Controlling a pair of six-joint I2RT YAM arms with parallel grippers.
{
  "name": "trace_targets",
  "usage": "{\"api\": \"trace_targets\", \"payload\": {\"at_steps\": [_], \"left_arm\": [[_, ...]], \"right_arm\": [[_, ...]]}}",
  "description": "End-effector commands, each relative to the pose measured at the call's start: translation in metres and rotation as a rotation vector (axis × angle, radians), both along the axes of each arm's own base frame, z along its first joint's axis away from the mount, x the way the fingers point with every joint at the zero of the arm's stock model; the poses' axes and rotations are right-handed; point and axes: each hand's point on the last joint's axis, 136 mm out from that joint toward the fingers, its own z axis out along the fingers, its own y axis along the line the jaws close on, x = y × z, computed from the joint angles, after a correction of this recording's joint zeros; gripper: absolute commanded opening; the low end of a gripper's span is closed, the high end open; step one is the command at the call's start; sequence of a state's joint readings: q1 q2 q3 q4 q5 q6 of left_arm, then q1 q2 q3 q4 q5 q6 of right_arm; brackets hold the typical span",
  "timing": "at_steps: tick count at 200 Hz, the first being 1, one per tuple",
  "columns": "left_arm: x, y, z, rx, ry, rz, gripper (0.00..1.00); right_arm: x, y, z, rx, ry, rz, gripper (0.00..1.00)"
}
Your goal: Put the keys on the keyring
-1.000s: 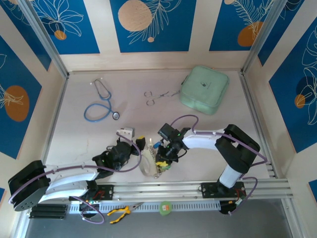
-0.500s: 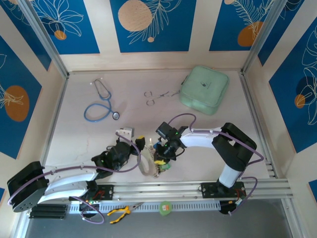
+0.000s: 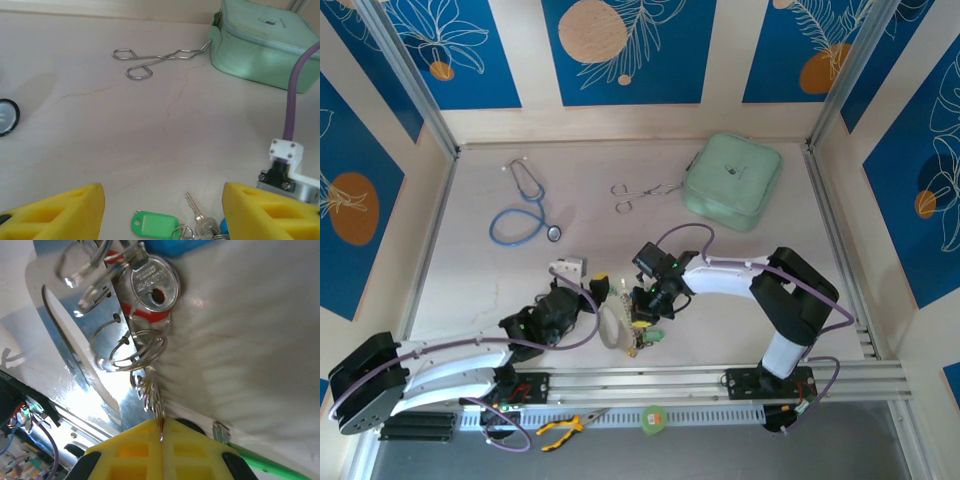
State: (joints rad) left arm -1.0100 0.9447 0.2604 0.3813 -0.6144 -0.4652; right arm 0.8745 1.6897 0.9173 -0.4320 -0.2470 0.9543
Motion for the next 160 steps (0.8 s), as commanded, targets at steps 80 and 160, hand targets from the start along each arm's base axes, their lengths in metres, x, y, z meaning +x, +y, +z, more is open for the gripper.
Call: {"api": "trace_targets", "payload": {"at_steps": [80,160], "left_arm": [[0.001,0.013,-0.008,0.155,-0.047,-0.026,0.65],[0.01,-0.018,0.004,0.303,-0.094,-0.388,0.62]], "right_arm": [[0.04,-0.033,0.05,-0.138,-0.393,0.431,0.0],[0.071,-0.034,0.091,0.013,-0.752,0.562,0.0]]}}
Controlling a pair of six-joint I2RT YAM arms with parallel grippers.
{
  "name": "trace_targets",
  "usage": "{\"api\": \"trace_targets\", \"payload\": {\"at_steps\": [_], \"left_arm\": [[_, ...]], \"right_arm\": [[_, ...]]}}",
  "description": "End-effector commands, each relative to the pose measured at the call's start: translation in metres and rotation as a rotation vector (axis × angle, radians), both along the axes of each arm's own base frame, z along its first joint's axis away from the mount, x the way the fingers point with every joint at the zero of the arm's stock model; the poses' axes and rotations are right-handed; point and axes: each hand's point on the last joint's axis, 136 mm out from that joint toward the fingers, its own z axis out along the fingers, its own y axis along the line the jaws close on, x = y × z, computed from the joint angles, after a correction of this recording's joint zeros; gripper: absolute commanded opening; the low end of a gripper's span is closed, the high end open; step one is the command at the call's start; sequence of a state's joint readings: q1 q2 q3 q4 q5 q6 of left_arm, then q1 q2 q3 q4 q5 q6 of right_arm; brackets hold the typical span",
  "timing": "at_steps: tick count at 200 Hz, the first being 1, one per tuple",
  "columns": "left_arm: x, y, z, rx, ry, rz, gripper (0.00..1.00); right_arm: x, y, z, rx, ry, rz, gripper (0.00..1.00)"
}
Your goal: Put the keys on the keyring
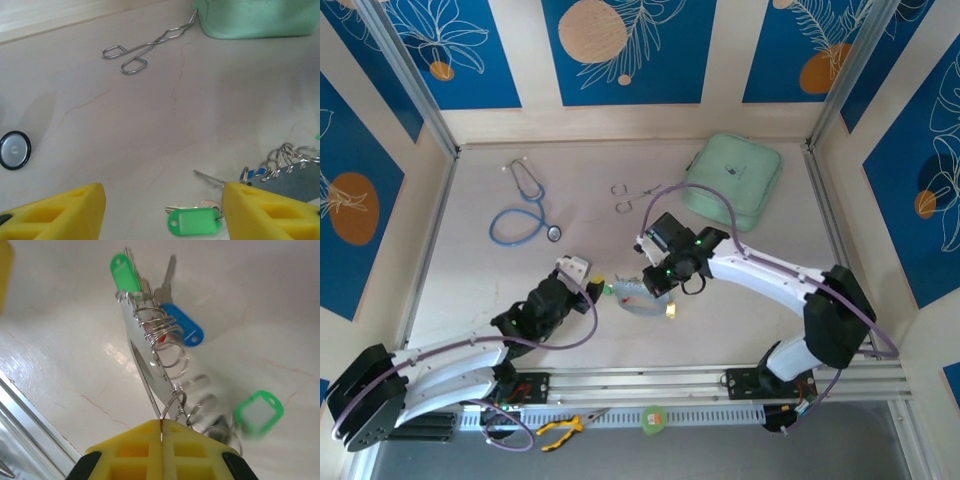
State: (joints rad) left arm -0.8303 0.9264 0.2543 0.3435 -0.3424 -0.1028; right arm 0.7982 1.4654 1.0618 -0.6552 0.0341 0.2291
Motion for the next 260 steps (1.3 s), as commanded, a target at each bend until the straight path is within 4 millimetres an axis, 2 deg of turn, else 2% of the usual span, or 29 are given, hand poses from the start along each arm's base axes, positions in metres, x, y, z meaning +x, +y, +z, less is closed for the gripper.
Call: {"api": "trace_targets", "payload": {"at_steps": [1,29,48,67,86,103,120,143,156,178,198,223,240,260], "left_arm": [[0.001,-0.025,0.017,0.045,-0.026,-0.196,0.62],[0.003,-0.04,0.021,0.028,-0.016,-0.302,0.62],[0.006,-0.046,0.017,0.044,0.018,-0.319,0.62],[-0.01,-0.065,0.013,0.054,0.036,-0.474,0.63],[-0.021,-0.079,0.02,0.093,-0.041,-0.623,0.62],[-0.013,-0.087,0.028,0.172,-0.13,-0.686,0.59],[-0.001,-0.092,0.028,0.22,-0.136,-0.718,0.55],[0.011,-0.093,0.028,0.22,-0.128,-0.69,0.57],[0.013,-0.092,0.027,0.199,-0.113,-0.658,0.6],[0.019,-0.084,0.024,0.152,-0.069,-0.567,0.63],[0.023,-0.077,0.02,0.106,-0.026,-0.489,0.63],[0.03,-0.066,0.02,0.058,-0.004,-0.379,0.62],[0.03,-0.063,0.023,0.033,-0.01,-0.356,0.62],[0.028,-0.062,0.028,0.018,-0.023,-0.352,0.62]], "right_arm": [[0.009,0.002,0.008,0.043,-0.114,0.107,0.0],[0.018,0.002,0.013,0.071,-0.186,0.145,0.0],[0.023,-0.002,0.013,0.094,-0.167,0.113,0.0],[0.021,0.0,0.012,0.123,-0.157,0.133,0.0],[0.019,0.003,0.013,0.145,-0.164,0.177,0.0],[0.02,0.007,0.014,0.164,-0.18,0.208,0.0],[0.028,0.004,0.012,0.151,-0.177,0.18,0.0],[0.045,-0.018,0.003,0.084,-0.095,-0.024,0.0],[0.043,-0.031,-0.007,0.036,0.004,-0.126,0.08],[0.038,-0.049,-0.026,-0.069,0.139,-0.275,0.17],[0.031,-0.054,-0.037,-0.103,0.241,-0.388,0.21],[0.023,-0.046,-0.043,-0.097,0.31,-0.473,0.26],[0.021,-0.046,-0.046,-0.136,0.32,-0.529,0.28],[0.02,-0.054,-0.053,-0.235,0.336,-0.613,0.29]]}}
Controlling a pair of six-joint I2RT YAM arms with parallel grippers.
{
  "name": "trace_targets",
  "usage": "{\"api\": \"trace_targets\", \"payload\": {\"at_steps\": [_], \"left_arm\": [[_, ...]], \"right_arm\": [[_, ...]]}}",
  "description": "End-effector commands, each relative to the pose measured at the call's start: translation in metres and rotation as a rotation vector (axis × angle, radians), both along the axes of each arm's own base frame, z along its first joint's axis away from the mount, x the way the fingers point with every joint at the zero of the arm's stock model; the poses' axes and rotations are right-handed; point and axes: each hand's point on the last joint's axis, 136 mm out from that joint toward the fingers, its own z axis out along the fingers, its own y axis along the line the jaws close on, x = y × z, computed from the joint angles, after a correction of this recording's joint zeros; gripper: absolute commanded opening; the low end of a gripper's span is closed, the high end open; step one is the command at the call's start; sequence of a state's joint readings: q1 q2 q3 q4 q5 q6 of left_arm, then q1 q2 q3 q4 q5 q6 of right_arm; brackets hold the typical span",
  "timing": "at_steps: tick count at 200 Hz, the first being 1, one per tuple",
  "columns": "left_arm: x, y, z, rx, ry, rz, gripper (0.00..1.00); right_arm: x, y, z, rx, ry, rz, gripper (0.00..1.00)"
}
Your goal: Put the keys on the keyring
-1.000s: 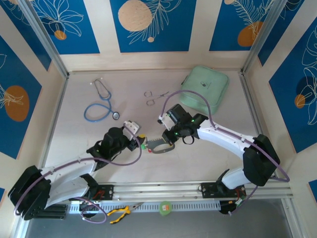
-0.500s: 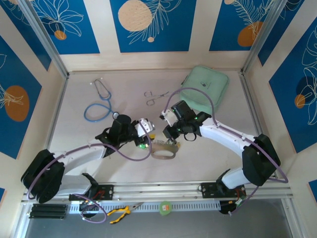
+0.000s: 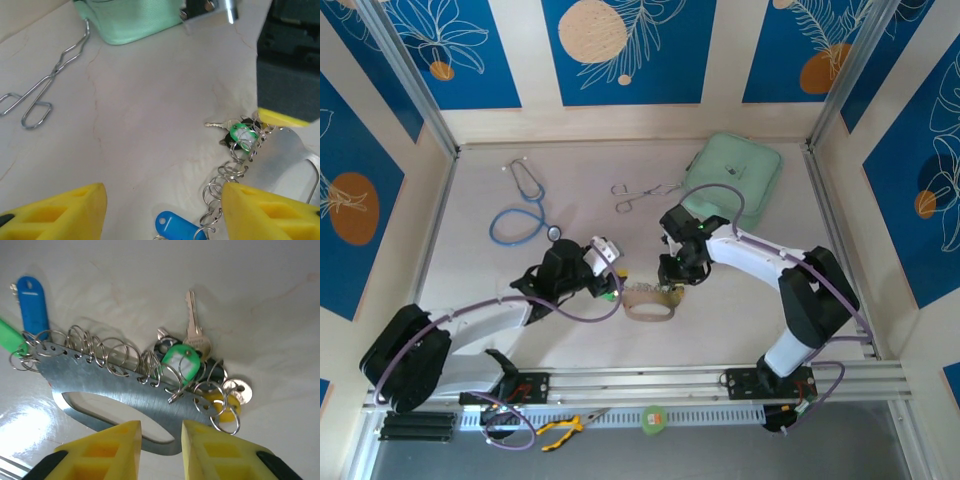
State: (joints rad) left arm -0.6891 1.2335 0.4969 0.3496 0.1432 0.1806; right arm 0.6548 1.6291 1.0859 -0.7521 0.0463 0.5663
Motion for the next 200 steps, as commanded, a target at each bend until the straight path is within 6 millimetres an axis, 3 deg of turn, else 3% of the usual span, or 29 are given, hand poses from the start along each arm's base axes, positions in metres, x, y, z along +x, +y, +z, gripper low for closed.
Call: {"api": "trace_targets", "payload": {"at_steps": [1,18,45,84,200], "left_arm": [[0.007,0.005,0.02,-0.08,-0.031,0.064,0.62],[0.007,0.006,0.023,-0.086,-0.04,0.063,0.62],[0.006,0.006,0.024,-0.091,-0.046,0.062,0.62],[0.002,0.01,0.023,-0.099,-0.048,0.071,0.62],[0.001,0.015,0.024,-0.089,-0.062,0.08,0.61]], "right_arm": [[-0.002,-0.007,-0.003,-0.11,0.061,-0.143,0.29],[-0.004,-0.005,-0.007,-0.161,0.059,-0.139,0.29],[-0.003,0.014,-0.006,-0.121,0.048,-0.103,0.27],[0.003,0.025,-0.008,-0.097,0.052,-0.078,0.21],[0.004,0.03,-0.026,-0.103,0.098,-0.077,0.2]]}}
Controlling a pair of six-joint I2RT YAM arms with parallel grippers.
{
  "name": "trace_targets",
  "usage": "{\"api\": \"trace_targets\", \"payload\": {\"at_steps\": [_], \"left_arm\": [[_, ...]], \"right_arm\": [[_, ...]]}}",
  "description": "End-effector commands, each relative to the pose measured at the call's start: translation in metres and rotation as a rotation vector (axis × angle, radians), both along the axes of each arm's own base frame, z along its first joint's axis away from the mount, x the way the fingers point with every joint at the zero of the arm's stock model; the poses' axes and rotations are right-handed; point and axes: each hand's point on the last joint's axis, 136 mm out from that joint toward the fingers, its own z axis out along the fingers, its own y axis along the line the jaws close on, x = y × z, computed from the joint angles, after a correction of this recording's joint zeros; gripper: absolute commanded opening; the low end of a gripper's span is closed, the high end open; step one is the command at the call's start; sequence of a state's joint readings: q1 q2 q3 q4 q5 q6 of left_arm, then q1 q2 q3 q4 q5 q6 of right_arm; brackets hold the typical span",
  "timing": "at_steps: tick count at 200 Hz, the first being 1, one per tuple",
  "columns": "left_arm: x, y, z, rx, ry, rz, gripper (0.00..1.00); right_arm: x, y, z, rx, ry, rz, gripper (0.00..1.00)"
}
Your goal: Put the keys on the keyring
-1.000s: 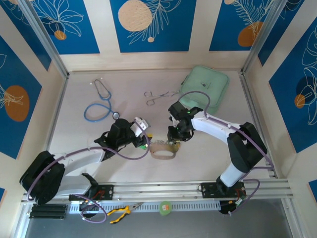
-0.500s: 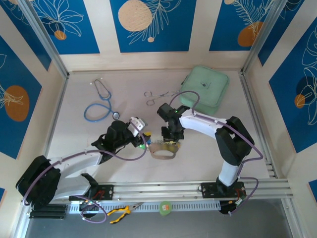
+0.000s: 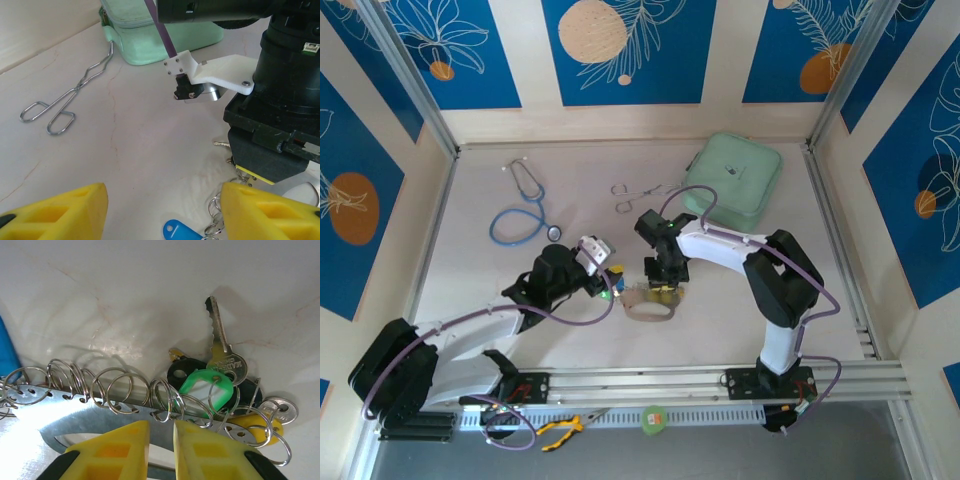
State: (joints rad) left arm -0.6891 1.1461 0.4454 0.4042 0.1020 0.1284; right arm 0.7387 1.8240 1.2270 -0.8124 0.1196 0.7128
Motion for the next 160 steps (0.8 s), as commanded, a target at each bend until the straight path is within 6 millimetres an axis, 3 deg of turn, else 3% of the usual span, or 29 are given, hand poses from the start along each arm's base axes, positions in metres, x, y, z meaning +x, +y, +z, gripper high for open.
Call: {"api": "trace_targets", "payload": {"at_steps": [1,160], "left_arm": [[0.0023,0.0051,0.0047,-0.013,-0.017,0.022,0.61],[0.0026,0.0061,0.0057,-0.005,-0.024,0.024,0.6]], "right_arm": [[0.0012,0.0076,0.0005,0.029,0.024,-0.012,0.2],[0.0096,0.0114,-0.0088,0.023,0.018,-0.011,0.15]]}}
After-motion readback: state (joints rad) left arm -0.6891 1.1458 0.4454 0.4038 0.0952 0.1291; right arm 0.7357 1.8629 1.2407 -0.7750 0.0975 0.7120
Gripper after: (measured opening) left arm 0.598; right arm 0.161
